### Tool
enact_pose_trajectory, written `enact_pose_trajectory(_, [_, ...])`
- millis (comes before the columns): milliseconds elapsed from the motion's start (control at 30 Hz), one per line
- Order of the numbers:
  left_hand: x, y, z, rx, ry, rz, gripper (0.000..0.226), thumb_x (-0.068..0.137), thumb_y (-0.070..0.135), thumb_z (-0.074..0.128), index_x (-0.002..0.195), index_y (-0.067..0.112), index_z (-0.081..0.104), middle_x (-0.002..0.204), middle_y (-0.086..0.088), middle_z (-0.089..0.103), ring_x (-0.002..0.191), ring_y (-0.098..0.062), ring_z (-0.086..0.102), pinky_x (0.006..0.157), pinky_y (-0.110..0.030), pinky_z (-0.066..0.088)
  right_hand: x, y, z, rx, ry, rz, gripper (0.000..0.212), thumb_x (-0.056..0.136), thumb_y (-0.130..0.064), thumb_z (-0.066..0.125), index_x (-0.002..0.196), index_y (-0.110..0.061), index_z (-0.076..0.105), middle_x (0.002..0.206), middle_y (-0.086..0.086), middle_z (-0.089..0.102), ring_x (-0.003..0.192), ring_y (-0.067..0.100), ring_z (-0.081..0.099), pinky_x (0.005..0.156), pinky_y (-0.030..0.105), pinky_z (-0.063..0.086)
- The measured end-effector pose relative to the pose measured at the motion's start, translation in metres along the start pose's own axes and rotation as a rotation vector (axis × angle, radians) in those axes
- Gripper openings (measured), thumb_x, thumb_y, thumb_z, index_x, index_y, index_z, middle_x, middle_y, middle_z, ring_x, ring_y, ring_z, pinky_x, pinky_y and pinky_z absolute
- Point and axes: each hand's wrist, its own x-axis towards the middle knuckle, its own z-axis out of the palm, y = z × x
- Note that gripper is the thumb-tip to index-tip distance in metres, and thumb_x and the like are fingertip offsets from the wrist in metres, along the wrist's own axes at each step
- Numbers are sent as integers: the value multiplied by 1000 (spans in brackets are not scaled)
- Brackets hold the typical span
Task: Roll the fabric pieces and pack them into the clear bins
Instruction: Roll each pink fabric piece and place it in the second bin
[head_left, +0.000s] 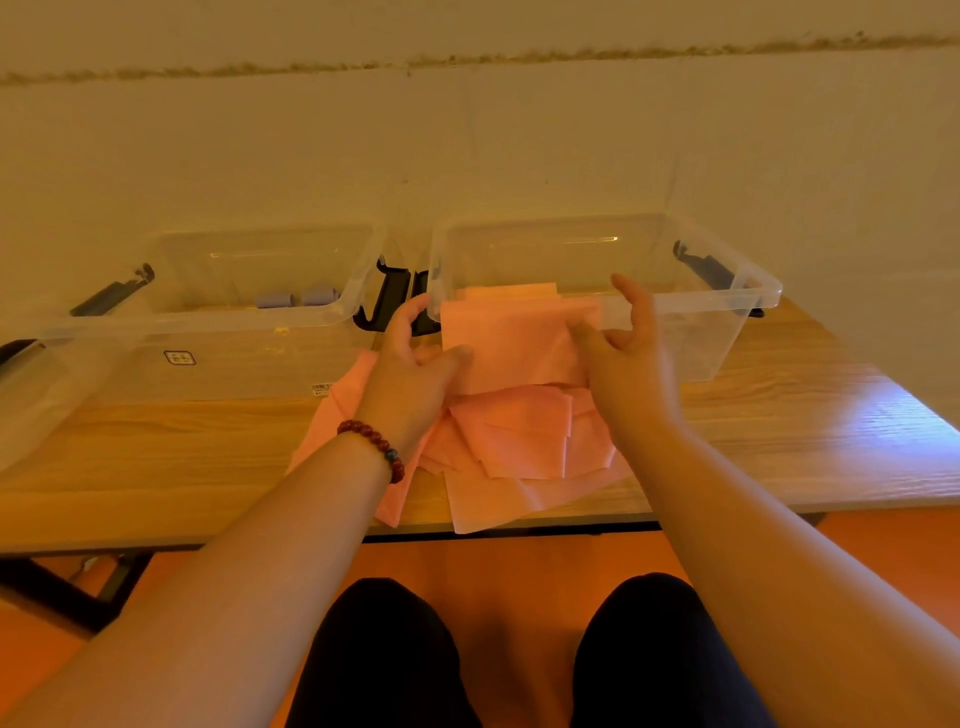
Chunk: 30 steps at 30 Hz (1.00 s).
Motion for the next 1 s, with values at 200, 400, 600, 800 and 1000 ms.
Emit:
enact_pose_trajectory(200, [-12, -6, -8, 119, -53, 181, 42, 91, 8, 60, 112, 43, 51, 104, 24, 59, 92, 2, 64, 76, -24, 57, -13, 7, -6, 33, -80, 1, 41, 94, -19, 62, 123, -44, 48, 97, 1, 68, 84, 17, 68, 58, 24, 54])
enact_pose_trajectory(400, [-20, -4, -16, 141, -103, 146, 18, 85, 13, 69, 90, 31, 69, 97, 14, 67, 89, 3, 65, 79, -21, 55, -21, 4, -16, 94, -116, -47, 17, 92, -12, 63, 87, -29, 65, 89, -6, 65, 72, 1, 62, 58, 13, 52])
enact_pose_trajectory(600, [-28, -10, -24, 230, -134, 152, 31, 87, 6, 65, 95, 35, 64, 101, 26, 57, 87, 19, 55, 78, -8, 49, -26, 15, -29, 107, -348, 105, 45, 89, 5, 55, 99, -37, 67, 105, -8, 69, 95, 8, 67, 83, 26, 56])
enact_pose_trajectory(800, [-29, -12, -27, 100, -135, 52, 15, 90, 10, 61, 87, 21, 71, 81, 13, 73, 80, 2, 67, 72, -14, 53, -30, 23, -31, 43, -304, 83, 35, 89, -2, 63, 94, -36, 70, 101, -1, 72, 99, 17, 67, 91, 33, 54])
enact_pose_trajectory(1000, [-27, -26, -25, 80, -132, 17, 24, 86, 18, 66, 69, 31, 77, 81, 6, 75, 84, -9, 69, 82, -27, 55, -29, 31, -33, 131, -257, 124, 33, 86, 1, 66, 95, -30, 71, 99, 12, 73, 97, 28, 69, 92, 51, 53])
